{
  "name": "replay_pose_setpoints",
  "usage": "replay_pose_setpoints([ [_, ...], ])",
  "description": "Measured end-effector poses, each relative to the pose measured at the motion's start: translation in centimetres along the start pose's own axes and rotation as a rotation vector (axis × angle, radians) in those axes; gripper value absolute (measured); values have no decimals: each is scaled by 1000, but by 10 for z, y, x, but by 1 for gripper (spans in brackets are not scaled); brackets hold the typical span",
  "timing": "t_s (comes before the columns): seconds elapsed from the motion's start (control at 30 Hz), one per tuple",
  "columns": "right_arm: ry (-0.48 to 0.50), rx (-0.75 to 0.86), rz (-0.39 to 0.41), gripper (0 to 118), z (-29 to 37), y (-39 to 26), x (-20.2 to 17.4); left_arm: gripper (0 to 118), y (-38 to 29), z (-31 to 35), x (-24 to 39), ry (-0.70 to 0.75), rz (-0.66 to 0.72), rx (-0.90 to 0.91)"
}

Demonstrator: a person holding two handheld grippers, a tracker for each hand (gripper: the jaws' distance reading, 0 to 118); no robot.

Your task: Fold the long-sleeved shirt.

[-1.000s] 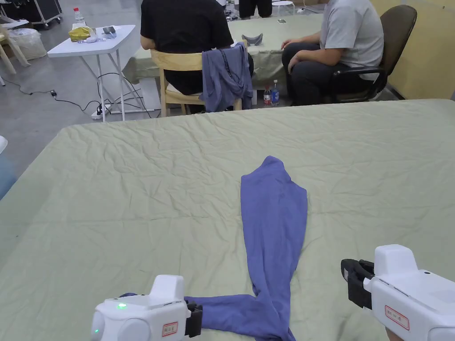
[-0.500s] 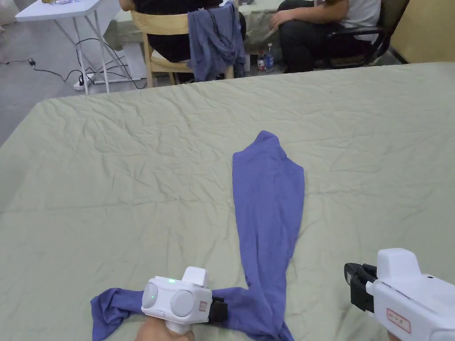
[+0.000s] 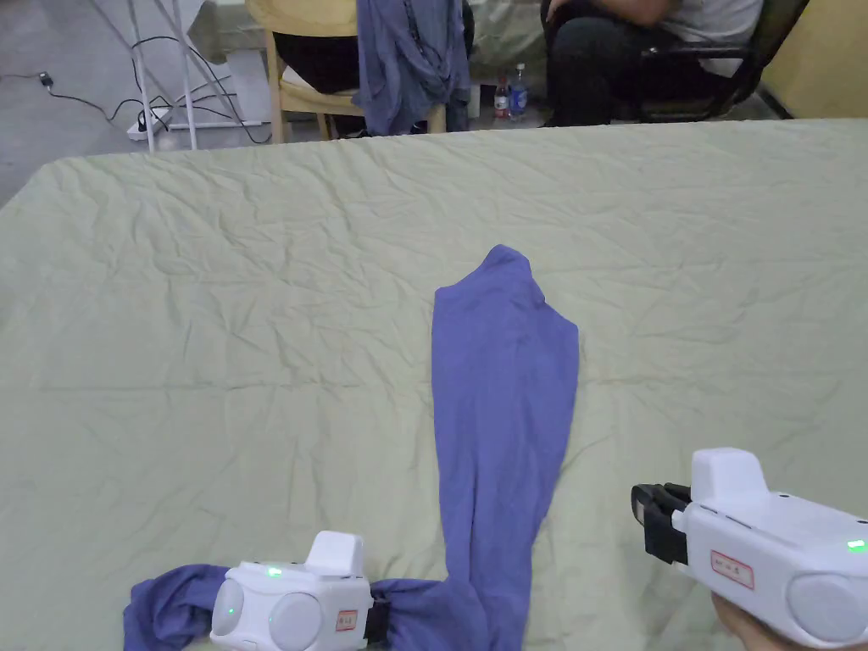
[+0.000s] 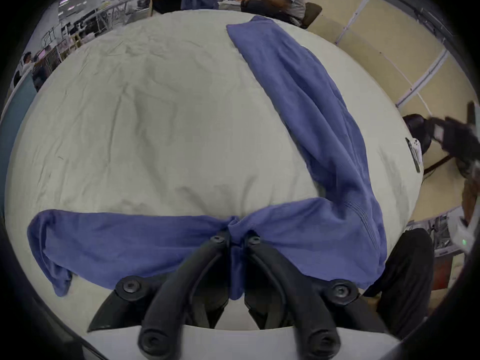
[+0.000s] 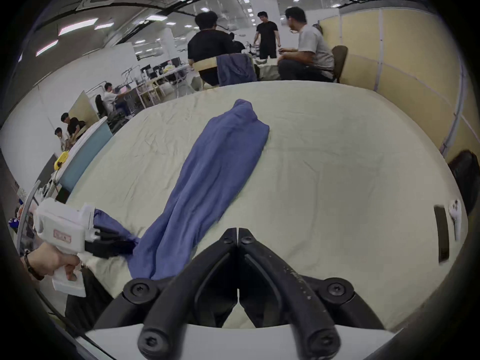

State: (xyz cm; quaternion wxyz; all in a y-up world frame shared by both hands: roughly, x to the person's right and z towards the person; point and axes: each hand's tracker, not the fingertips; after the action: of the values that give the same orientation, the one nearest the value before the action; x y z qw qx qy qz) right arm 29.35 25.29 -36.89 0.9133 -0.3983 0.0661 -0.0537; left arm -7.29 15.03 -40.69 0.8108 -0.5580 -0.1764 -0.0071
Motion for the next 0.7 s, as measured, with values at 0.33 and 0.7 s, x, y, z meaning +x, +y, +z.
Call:
replay_pose_setpoints([
  [0.33,17,-166,323,82,-166,195,46,8,11,-5,-3,-10,30,-52],
  [0.7,-57,-429,286,61,-326,203,38,8,12,-7,-6,-39,76,-55],
])
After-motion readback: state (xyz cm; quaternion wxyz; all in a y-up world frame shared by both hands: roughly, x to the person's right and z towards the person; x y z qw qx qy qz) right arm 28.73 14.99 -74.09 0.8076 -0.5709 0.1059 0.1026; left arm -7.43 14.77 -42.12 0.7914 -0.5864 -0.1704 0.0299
